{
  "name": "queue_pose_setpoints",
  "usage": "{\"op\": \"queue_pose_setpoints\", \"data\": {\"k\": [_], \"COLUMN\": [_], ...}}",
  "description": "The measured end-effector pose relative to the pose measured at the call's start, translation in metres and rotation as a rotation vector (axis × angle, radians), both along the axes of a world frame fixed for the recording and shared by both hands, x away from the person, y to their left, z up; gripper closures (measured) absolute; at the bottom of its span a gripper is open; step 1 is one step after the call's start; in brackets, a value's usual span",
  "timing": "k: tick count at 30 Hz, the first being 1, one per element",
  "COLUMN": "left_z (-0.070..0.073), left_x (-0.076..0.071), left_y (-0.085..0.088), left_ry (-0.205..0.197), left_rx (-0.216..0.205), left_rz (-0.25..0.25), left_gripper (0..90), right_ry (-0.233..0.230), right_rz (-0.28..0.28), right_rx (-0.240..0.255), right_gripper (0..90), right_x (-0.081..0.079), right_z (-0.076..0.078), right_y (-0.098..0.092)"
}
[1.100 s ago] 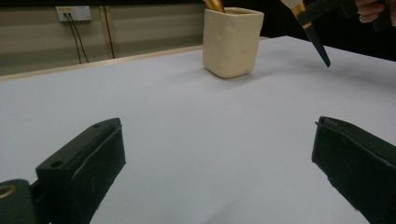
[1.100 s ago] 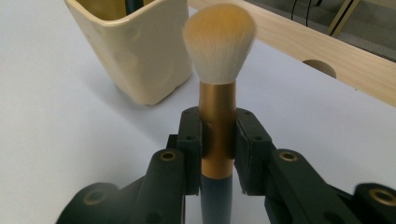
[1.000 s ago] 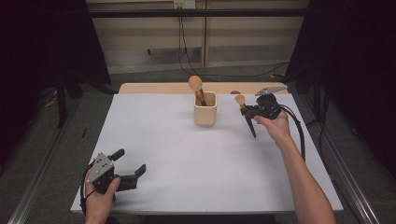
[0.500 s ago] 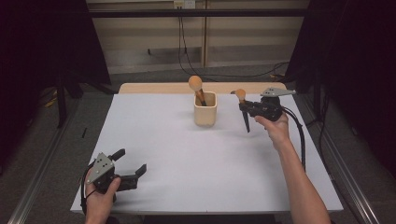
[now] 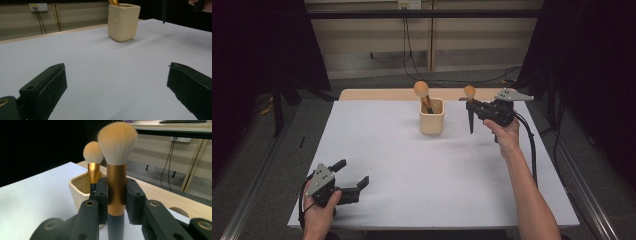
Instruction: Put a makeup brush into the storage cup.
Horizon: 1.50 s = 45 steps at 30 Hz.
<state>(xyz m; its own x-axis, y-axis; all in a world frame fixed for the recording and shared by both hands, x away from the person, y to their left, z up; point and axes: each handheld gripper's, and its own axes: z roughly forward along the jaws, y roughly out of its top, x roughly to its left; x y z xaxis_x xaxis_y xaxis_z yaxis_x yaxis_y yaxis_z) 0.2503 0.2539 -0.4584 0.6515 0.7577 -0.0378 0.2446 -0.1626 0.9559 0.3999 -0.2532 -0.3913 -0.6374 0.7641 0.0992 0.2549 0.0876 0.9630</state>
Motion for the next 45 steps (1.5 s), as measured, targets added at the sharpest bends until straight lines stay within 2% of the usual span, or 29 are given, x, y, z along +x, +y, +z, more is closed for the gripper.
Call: {"op": "queue_pose_setpoints", "data": {"k": [9,17,27,42,45], "left_z": [0.0,0.0,0.001,0.0,0.0], "left_x": [0.0,0.0,-0.001,0.0,0.0], "left_y": [0.0,-0.001,0.0,-0.001,-0.001], "left_ry": [-0.002,-0.005,-0.011,-0.008,-0.008], "left_rx": [-0.001,-0.005,-0.007,-0.003,-0.003], "left_rz": [0.002,0.005,0.005,-0.004,-0.006], "left_gripper": [2.6,2.7,2.6,2.6,2.6], "right_ry": [-0.031,-0.035,-0.072,-0.081,-0.067], "right_rz": [-0.003,-0.007,0.028,0.032,0.045], "right_rx": [0.026,0.039,0.041,0.06,0.065], "right_gripper": [73.8,73.8,73.8,73.8,73.8], "right_x": [0.004,0.011,0.02,0.031,0.035], "right_z": [0.012,0.023,0.05,0.068,0.07], "right_y": [0.002,0.01,0.028,0.042,0.047]}}
